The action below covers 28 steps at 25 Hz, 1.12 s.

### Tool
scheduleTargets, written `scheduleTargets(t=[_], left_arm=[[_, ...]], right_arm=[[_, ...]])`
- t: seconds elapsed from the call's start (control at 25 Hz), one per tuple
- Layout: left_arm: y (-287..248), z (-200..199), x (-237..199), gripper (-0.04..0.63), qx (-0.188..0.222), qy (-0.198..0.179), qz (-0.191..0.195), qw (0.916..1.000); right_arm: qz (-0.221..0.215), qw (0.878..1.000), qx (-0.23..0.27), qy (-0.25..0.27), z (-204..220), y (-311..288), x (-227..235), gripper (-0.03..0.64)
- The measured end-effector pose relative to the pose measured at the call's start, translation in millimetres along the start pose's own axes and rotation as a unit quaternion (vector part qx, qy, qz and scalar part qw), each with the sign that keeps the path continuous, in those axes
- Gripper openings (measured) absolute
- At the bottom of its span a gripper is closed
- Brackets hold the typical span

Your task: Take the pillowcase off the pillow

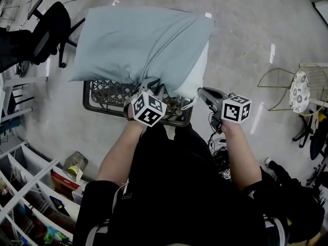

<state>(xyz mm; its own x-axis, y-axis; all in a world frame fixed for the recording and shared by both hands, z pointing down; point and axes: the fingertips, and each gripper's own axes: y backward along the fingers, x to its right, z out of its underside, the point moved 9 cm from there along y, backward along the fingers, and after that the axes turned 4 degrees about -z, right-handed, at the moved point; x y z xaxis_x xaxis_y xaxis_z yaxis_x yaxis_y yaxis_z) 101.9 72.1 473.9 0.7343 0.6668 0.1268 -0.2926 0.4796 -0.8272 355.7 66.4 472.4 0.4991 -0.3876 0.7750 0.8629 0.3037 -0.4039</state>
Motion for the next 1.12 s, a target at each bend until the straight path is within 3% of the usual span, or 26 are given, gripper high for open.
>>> scheduleTargets(t=[0.2, 0.56, 0.68, 0.8, 0.96, 1.08, 1.12], left_arm=[[7.0, 10.0, -13.0, 0.016, -0.008, 0.009, 0.006, 0.9999], [26.3, 53.3, -74.7, 0.012, -0.027, 0.076, -0.012, 0.9967], [23.4, 75.8, -84.7, 0.011, -0.039, 0.091, -0.009, 0.9951], [22.7, 88.4, -72.7, 0.016, -0.048, 0.077, 0.025, 0.9955], [33.1, 73.3, -55.4, 0.022, -0.003, 0.054, 0.072, 0.9959], [41.8, 57.0, -60.7, 0.044, 0.026, 0.042, 0.084, 0.9953], [43.2, 51.4, -65.0, 0.054, 0.033, 0.035, 0.087, 0.9950]], right_arm=[[-0.024, 1.000, 0.016, -0.013, -0.3, 12.2, 1.3, 0.017], [-0.053, 0.998, 0.008, -0.014, 5.6, 24.3, 2.9, 0.014], [-0.017, 0.999, 0.033, -0.033, 16.0, 46.3, 12.1, 0.003], [0.038, 0.999, 0.034, -0.018, 21.9, 73.4, 23.1, 0.006], [0.073, 0.997, 0.028, 0.004, 17.9, 58.1, 11.5, 0.009], [0.089, 0.996, 0.017, 0.022, 14.9, 28.2, -4.3, 0.016], [0.094, 0.995, 0.015, 0.026, 13.2, 18.4, -9.9, 0.074]])
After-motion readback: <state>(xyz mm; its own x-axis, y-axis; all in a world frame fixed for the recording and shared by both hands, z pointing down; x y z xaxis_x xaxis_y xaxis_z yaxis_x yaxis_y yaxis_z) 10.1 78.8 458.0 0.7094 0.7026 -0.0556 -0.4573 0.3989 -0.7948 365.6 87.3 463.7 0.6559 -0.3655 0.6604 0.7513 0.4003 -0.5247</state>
